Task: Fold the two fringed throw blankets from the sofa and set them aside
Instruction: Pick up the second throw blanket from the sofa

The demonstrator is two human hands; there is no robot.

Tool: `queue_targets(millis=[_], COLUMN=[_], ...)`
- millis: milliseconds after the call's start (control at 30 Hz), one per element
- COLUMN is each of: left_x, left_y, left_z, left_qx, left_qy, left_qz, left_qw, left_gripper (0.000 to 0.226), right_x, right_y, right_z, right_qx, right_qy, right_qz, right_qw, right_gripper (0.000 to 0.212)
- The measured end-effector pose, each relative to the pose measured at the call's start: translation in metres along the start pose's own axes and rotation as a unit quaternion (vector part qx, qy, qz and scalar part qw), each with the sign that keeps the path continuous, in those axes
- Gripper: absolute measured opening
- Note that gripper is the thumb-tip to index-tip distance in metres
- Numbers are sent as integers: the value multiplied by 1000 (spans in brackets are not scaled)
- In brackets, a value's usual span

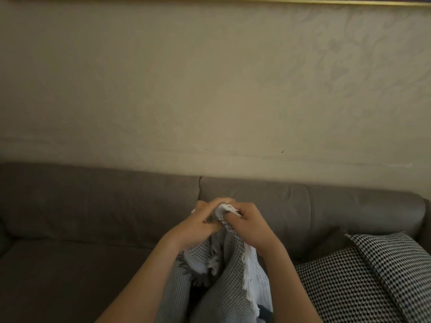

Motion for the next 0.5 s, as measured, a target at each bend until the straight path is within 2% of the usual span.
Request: queue_targets(millis=[67,133,233,400,500], left_x=[-2,-14,-31,-43,-54], left_y=[5,9,11,9,5], left_z=[-7,-10,-4,0,-2], left_qx=[7,11,36,34,31], left_qy=[53,94,104,103,75], left_qz=[24,80,174,262,308], left_qw=[998,992,979,959,948], left_gripper=[30,8,16,21,21], right_x=[0,-9,-26,-27,-27], right_y=[-1,0,1,-1,-2], right_z=[4,9,19,29,34], right_qx=[1,5,38,54,59], right_qy=[11,14,-31,-143,-203], right_qz=[7,45,99,102,108], right_qw=[1000,999,994,983,971], right_gripper=[21,16,20,15,22])
Point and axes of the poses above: each hand's wrist, its own y-axis towards the middle knuckle, its own x-axis out of the palm, z = x × y, the point moved 10 cm from there along y, towards the middle knuckle, and after that the axes turned 4 degrees about z, right-handed, at the moved point
